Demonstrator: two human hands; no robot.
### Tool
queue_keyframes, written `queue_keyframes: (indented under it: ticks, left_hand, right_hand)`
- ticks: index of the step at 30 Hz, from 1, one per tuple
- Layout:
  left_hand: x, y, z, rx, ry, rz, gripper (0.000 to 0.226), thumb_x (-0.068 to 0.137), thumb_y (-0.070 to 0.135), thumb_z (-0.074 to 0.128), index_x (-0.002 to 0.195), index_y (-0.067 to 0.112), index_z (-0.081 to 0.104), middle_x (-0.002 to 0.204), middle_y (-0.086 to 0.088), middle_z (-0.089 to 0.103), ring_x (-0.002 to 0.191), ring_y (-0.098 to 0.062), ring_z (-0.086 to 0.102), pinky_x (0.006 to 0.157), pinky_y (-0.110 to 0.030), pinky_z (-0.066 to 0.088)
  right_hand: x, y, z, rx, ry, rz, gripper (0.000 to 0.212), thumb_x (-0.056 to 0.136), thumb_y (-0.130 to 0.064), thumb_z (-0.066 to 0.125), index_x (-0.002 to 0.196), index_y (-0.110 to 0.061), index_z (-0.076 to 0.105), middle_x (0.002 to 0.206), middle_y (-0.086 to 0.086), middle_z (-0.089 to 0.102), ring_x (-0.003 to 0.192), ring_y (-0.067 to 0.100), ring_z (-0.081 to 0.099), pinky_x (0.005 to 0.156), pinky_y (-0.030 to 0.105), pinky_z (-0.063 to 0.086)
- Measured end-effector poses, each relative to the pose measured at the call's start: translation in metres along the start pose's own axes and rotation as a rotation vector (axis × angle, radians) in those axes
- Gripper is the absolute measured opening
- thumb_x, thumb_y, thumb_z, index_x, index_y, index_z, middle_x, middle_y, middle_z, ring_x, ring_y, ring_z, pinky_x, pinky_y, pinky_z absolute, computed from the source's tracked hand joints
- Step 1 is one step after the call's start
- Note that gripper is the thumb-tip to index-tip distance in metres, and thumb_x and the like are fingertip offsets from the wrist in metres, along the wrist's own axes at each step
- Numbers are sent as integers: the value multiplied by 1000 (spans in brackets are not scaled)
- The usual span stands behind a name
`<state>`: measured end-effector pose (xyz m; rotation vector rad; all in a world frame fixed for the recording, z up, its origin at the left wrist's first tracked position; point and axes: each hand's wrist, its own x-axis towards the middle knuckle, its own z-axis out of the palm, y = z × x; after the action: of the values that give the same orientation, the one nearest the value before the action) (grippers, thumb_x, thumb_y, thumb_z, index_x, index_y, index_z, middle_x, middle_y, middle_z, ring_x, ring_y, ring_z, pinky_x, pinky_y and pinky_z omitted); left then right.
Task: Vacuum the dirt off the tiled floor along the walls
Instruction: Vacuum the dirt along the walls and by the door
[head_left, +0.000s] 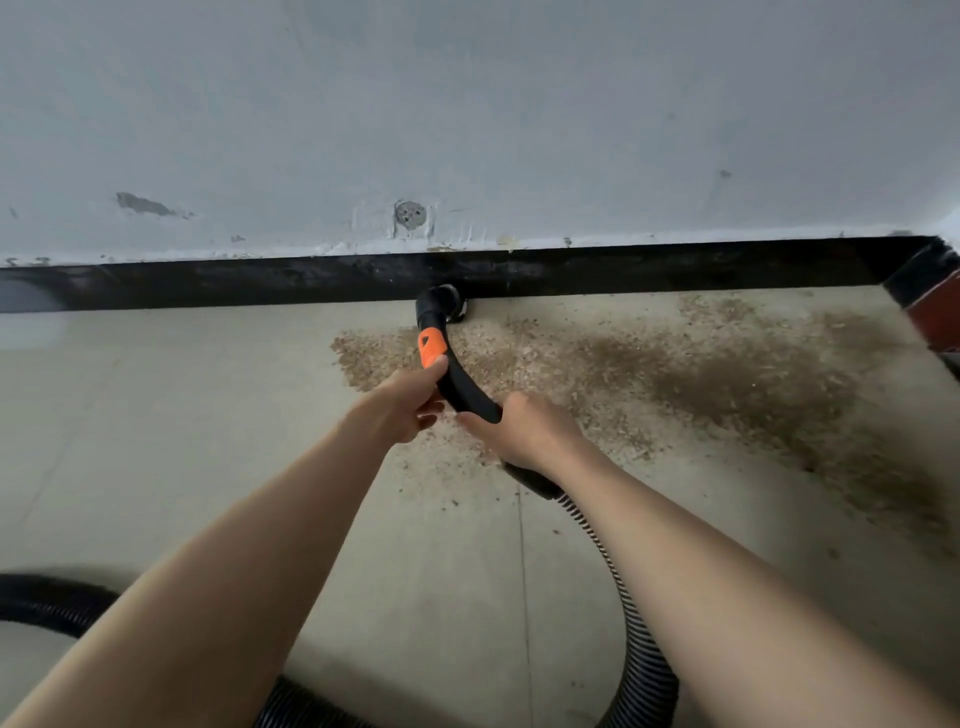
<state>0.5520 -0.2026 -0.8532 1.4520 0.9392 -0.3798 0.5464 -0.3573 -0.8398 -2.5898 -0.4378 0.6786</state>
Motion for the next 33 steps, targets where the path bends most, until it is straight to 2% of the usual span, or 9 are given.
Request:
queue_keyframes:
  ticks: [3, 5, 9, 15, 18, 23, 25, 28, 33]
  left_hand:
    - [-5, 3, 43, 31, -21, 8, 34, 97, 39, 48, 109, 7, 51, 83, -3, 50, 66, -14, 42, 58, -25, 35]
    - [-9, 6, 71, 50, -24, 11, 30, 98, 37, 47, 106, 8, 50, 81, -3, 49, 66, -14, 42, 57, -25, 35]
    - [-11, 5, 117, 108, -46, 19, 29, 98, 33, 46, 111, 7, 49, 91, -7, 53, 68, -15, 45, 57, -26, 35]
    - [-8, 2, 174, 167, -71, 68, 23, 98, 32, 45, 99, 9, 47, 85, -5, 53, 70, -16, 48, 57, -27, 36]
    - [-6, -2, 198, 196, -69, 84, 28, 99, 34, 42, 109, 8, 48, 86, -4, 54, 71, -15, 49, 59, -27, 37]
    - [-9, -4, 221, 232, -36, 87, 40, 98, 35, 41, 125, 5, 46, 103, -9, 57, 83, -20, 52, 59, -28, 38]
    - [-13, 0, 224, 268, -67, 80, 37, 99, 34, 41, 120, 4, 49, 104, -10, 57, 81, -19, 51, 59, -28, 37]
    - [-18, 7, 230, 269, -134, 69, 28, 100, 30, 42, 108, 5, 51, 93, -7, 55, 74, -16, 49, 62, -27, 37]
    - [-25, 20, 216, 251, -199, 65, 31, 100, 35, 40, 109, 7, 50, 95, -7, 56, 78, -17, 51, 68, -29, 39]
  right_hand:
    - [-9, 38, -11, 48, 8, 34, 59, 90, -68, 47, 109, -14, 62, 91, 6, 66, 83, 26, 65, 70, 35, 50]
    - [-15, 61, -17, 70, 26, 49, 55, 90, -68, 47, 101, -16, 62, 83, 2, 63, 79, 24, 63, 68, 34, 49]
    - [-25, 103, -25, 88, 34, 96, 57, 88, -72, 46, 88, -16, 56, 80, 4, 61, 74, 25, 61, 68, 35, 50]
    - [-39, 155, -36, 87, 86, 136, 49, 90, -68, 45, 86, -19, 54, 78, 3, 61, 73, 23, 61, 64, 32, 48]
    - [-43, 174, -35, 114, 90, 160, 46, 90, -67, 45, 81, -22, 50, 77, 2, 59, 72, 22, 60, 60, 30, 44]
    - [-45, 188, -30, 114, 150, 201, 51, 89, -71, 41, 83, -21, 48, 72, 0, 54, 63, 19, 53, 52, 30, 35]
    - [-47, 189, -28, 104, 173, 239, 51, 90, -71, 40, 86, -20, 48, 71, -1, 51, 66, 22, 53, 53, 31, 35]
    - [-50, 187, -29, 112, 226, 305, 50, 91, -69, 39, 89, -20, 49, 70, -2, 50, 68, 24, 53, 56, 32, 35]
    - [-53, 167, -36, 148, 228, 321, 51, 91, -69, 40, 84, -20, 50, 73, 0, 55, 64, 20, 54, 52, 30, 35]
